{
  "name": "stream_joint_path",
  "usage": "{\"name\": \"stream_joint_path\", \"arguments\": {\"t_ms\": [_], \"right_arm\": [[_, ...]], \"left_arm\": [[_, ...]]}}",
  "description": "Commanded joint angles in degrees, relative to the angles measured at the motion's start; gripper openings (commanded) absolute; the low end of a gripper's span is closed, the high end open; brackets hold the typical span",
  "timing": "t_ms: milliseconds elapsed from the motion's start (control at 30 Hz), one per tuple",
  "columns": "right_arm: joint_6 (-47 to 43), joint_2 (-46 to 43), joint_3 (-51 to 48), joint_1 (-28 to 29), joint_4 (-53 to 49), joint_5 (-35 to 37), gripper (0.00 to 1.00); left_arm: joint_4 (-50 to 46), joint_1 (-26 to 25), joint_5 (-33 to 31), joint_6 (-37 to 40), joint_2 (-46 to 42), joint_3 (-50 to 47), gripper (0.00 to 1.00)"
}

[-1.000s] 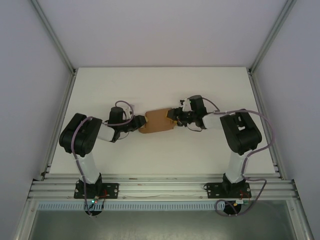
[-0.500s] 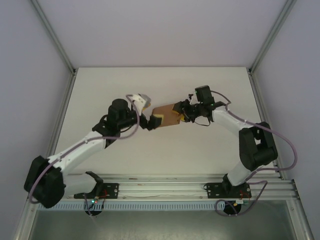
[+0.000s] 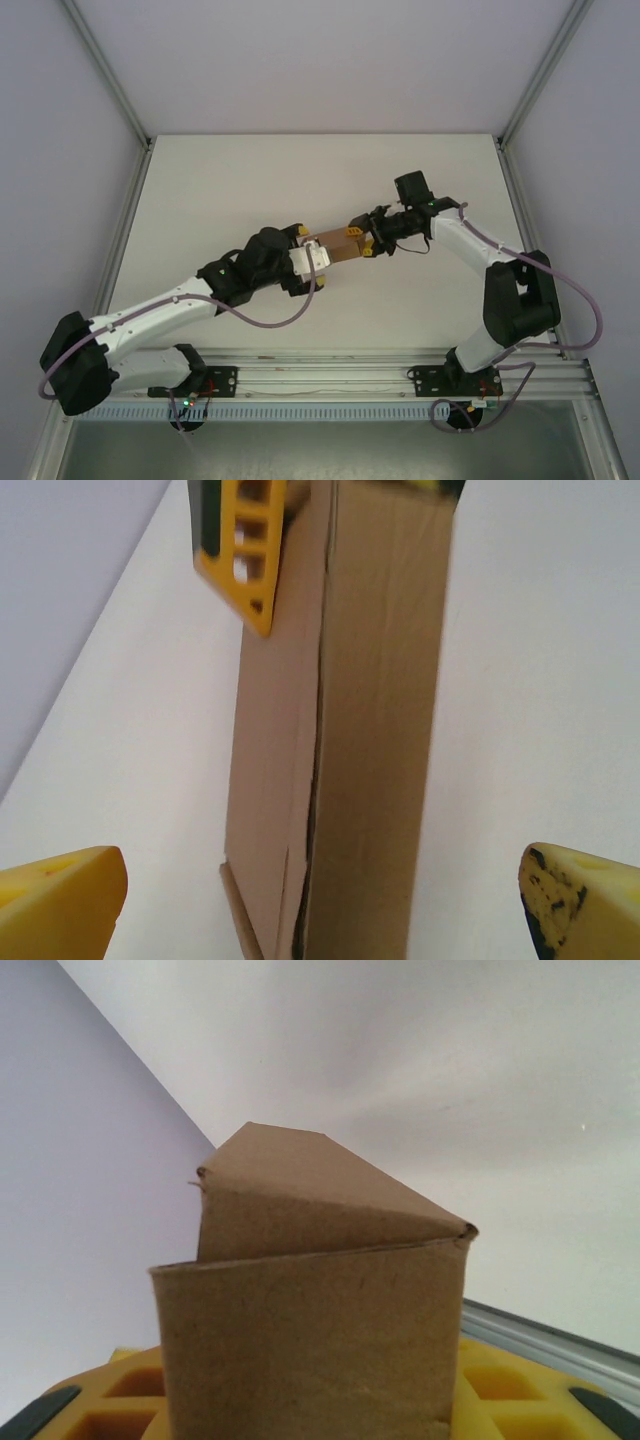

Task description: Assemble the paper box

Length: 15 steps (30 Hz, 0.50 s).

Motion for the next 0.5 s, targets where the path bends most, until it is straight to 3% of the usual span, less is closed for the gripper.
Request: {"name": "stream_joint_path", "arguments": {"t_ms": [0,267,467], "right_arm": [[1.6,-1.4,0.2,-0.1,-3.7,-2.3,0.4],[2.5,-2.7,-0.7,-0.1,-3.1,-4.8,0.4],[1.8,-2.8,-1.3,0.0,-3.1,-5.2,0.45]], "left_arm": [[1.2,-0.1,-10.1,3.7,2.5,-0.5,1.0],[2.7,-0.1,-10.4,3.4,5.1,-0.5,0.96],[3.9,-0.2,-7.9,3.6,3.4,-0.8,0.68]]}}
